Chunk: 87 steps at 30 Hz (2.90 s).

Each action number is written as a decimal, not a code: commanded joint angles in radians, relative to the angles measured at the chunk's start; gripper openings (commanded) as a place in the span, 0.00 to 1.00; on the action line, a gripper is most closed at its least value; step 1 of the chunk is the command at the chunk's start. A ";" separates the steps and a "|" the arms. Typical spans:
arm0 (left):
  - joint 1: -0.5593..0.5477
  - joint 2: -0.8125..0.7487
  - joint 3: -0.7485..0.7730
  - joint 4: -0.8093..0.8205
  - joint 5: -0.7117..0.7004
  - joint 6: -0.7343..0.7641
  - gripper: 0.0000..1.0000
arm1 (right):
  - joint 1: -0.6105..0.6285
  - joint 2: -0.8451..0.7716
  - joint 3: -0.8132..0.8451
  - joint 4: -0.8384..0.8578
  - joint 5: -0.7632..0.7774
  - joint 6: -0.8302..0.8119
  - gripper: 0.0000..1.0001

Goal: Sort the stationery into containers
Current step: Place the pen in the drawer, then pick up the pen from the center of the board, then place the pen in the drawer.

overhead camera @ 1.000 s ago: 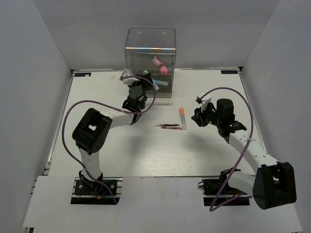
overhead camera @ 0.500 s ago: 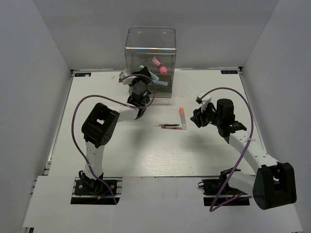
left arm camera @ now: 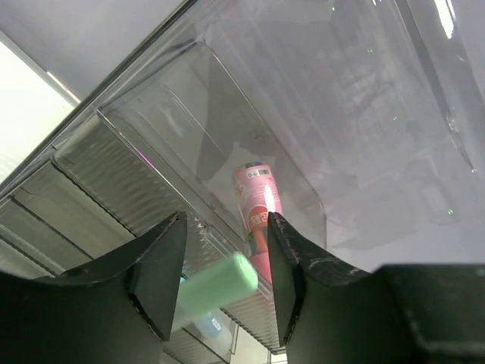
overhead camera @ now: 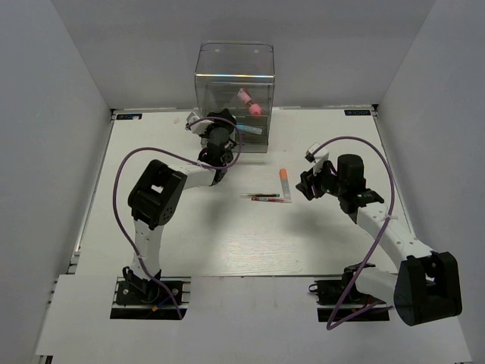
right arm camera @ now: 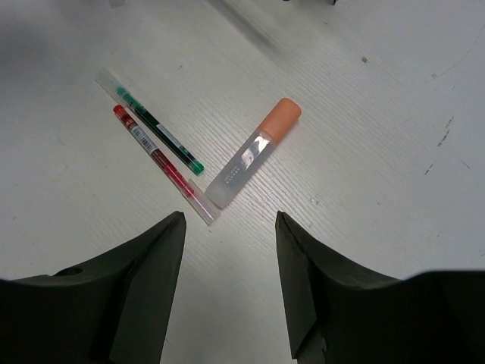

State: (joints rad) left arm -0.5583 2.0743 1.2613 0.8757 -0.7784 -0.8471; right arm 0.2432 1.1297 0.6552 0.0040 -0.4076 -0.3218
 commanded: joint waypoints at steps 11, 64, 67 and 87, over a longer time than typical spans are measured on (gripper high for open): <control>0.006 -0.244 -0.204 0.063 0.116 0.171 0.62 | 0.018 0.085 0.026 0.028 -0.054 0.061 0.57; 0.006 -1.151 -0.574 -1.095 0.449 0.657 0.99 | 0.301 0.459 0.595 -0.088 0.371 -0.542 0.12; 0.006 -1.140 -0.583 -1.086 0.449 0.657 0.99 | 0.346 0.551 0.668 0.028 0.507 -0.604 0.12; 0.006 -1.120 -0.593 -1.077 0.459 0.675 0.99 | 0.424 0.889 0.922 0.152 0.578 -0.669 0.57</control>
State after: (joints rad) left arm -0.5552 0.9615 0.6739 -0.2096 -0.3313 -0.1802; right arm 0.6689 2.0354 1.5169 0.1211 0.1661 -1.0336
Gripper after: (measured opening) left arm 0.987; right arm 0.559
